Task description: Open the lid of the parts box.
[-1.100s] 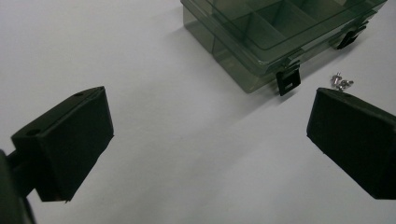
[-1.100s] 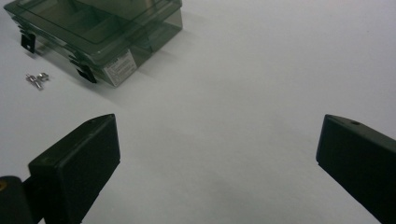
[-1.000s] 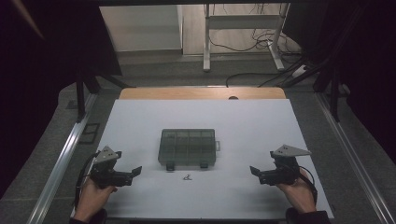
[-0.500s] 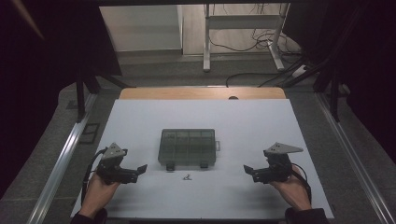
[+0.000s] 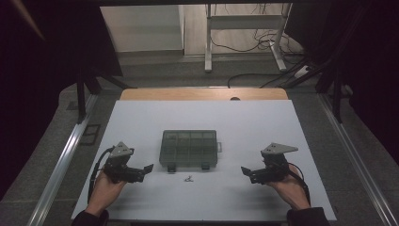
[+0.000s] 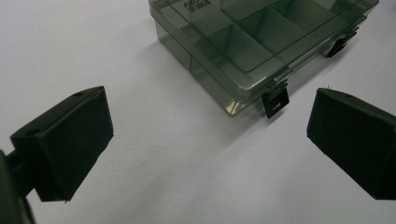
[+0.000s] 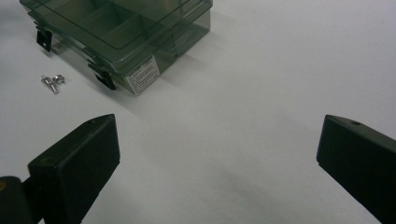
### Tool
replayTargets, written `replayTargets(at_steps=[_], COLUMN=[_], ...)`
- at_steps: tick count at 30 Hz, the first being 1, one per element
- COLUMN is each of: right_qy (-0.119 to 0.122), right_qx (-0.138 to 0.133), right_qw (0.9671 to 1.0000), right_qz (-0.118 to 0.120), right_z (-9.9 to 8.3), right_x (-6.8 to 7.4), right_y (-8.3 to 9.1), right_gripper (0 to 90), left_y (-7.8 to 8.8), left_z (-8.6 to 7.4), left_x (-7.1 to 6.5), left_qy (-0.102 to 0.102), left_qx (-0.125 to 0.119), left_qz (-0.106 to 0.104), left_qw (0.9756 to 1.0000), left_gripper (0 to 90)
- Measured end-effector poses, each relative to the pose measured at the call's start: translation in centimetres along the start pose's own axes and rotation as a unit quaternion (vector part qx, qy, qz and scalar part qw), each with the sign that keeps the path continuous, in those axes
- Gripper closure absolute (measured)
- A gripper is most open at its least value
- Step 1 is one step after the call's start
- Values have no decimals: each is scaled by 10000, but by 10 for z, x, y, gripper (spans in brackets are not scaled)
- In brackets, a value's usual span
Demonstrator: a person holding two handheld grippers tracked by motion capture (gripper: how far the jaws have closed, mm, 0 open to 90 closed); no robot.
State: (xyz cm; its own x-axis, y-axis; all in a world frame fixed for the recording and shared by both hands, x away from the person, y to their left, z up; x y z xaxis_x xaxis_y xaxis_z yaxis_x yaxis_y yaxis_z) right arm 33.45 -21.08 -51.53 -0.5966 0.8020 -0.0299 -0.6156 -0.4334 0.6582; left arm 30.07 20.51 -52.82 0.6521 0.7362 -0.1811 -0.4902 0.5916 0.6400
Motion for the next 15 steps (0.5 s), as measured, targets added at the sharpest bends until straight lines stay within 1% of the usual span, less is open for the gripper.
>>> replayTargets(at_steps=[4, 5, 8, 12, 15], right_qy=[-33, -72, -85, 18, 72], right_qx=[49, 79, 108, 153, 267], right_qw=[10000, 9999, 9997, 9996, 9993], right_qz=[61, 99, 195, 249, 271], right_z=[2, 2, 4, 6, 7], right_x=[3, 4, 7, 12, 16], right_y=[-1, -2, -3, -6, -9], right_gripper=[0, 0, 0, 0, 26], left_y=[-4, -5, -7, -11, -13], left_z=[2, 4, 5, 9, 10], left_x=[0, 0, 0, 0, -1], left_qy=[-40, -52, -56, -101, -105], left_qx=[19, 4, -9, -5, 3], left_qz=[-1, 4, -2, -6, -15], left_qw=[10000, 10000, 10000, 9999, 9999], left_gripper=[7, 6, 6, 6, 5])
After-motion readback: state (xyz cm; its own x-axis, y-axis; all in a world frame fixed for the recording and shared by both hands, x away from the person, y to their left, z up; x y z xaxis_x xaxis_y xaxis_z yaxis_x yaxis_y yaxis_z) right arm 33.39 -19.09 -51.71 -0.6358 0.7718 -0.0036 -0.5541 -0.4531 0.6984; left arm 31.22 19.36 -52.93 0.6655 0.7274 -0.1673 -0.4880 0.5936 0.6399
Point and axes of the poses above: each handheld gripper's, and its own axes: y roughly backward along the jaws, z roughly out of its top, x roughly to its left, the point moved 6 cm from there along -y, roughly forward along the jaws, and after that the axes turned 8 degrees about -z, right-handed, at the moved point
